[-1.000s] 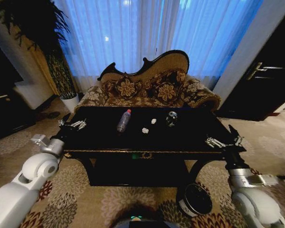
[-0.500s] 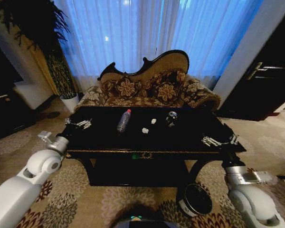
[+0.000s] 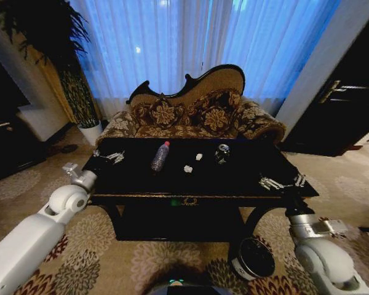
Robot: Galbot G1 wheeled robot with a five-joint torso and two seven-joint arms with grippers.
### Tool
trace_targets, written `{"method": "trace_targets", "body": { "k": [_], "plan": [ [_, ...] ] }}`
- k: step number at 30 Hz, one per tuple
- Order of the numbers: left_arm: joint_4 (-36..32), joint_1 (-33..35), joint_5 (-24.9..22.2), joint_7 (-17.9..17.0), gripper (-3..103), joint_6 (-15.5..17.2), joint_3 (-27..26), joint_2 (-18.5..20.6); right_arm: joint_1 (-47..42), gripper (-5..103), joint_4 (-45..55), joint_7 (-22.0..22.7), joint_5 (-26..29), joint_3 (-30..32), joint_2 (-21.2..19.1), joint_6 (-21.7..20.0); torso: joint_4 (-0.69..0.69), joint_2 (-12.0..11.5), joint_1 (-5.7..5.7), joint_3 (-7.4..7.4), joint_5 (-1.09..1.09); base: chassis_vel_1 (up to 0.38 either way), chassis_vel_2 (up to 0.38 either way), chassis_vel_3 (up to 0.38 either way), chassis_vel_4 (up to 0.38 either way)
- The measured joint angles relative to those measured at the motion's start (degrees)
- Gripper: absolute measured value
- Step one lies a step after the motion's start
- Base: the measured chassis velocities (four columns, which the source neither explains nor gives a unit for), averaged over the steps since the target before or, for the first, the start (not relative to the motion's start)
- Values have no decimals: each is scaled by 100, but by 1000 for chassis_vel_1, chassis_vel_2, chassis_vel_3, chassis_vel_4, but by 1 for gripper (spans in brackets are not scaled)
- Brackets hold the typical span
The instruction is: Move to the front of the table and place the trash on the table into the trash bin.
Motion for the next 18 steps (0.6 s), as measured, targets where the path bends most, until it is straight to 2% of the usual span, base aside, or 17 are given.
{"method": "trace_targets", "body": {
  "k": [6,8,12,18],
  "plan": [
    [-245,-315,-75,-3,100,75,404,-5,-11,100,-42,0,0,6,-4,0,-1,0,0,0,2,0,0,0,0],
    [-340,-466,-83,46,100,111,744,20,27,100,-52,6,24,15,-43,-5,-1,0,0,0,2,0,0,0,0],
    [-259,-582,-23,51,100,118,1083,-64,53,100,-60,15,57,39,-74,-19,0,0,0,0,0,0,0,0,0],
    [-140,-639,10,61,100,117,1275,-146,25,100,-111,11,73,78,-103,-6,1,0,0,0,0,0,0,0,0]
  ]
}}
